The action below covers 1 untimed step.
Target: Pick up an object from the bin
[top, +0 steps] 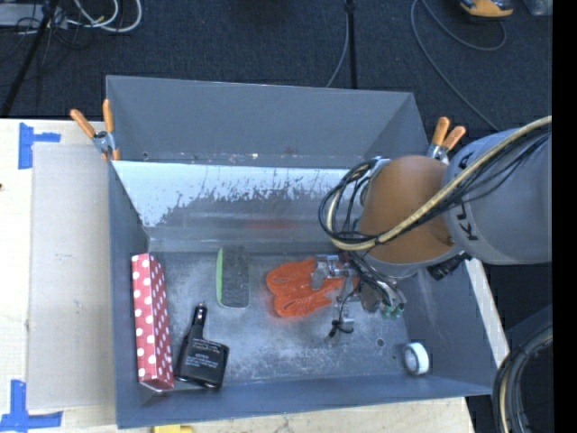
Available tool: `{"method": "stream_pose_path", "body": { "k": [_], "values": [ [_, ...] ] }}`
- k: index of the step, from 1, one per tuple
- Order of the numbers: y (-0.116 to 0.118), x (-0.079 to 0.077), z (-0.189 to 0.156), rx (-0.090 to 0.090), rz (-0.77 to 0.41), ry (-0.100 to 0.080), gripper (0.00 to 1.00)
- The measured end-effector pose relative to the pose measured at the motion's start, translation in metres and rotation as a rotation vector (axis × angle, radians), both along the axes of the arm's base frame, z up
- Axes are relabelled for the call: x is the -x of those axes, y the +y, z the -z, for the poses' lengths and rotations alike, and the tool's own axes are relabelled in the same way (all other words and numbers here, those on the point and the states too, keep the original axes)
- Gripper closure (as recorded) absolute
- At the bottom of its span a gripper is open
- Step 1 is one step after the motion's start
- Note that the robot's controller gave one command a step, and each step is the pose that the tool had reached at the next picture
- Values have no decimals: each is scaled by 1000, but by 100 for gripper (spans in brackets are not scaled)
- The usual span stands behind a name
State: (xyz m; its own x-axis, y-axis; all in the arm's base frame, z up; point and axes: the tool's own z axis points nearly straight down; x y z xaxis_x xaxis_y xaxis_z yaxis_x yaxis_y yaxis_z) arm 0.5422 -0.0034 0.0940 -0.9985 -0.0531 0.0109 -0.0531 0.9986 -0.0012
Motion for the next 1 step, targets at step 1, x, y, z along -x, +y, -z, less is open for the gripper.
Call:
{"method": "stream_pose_path", "body": {
  "k": [1],
  "values": [
    [0, 0, 0, 0, 0, 0, 0]
  ]
}}
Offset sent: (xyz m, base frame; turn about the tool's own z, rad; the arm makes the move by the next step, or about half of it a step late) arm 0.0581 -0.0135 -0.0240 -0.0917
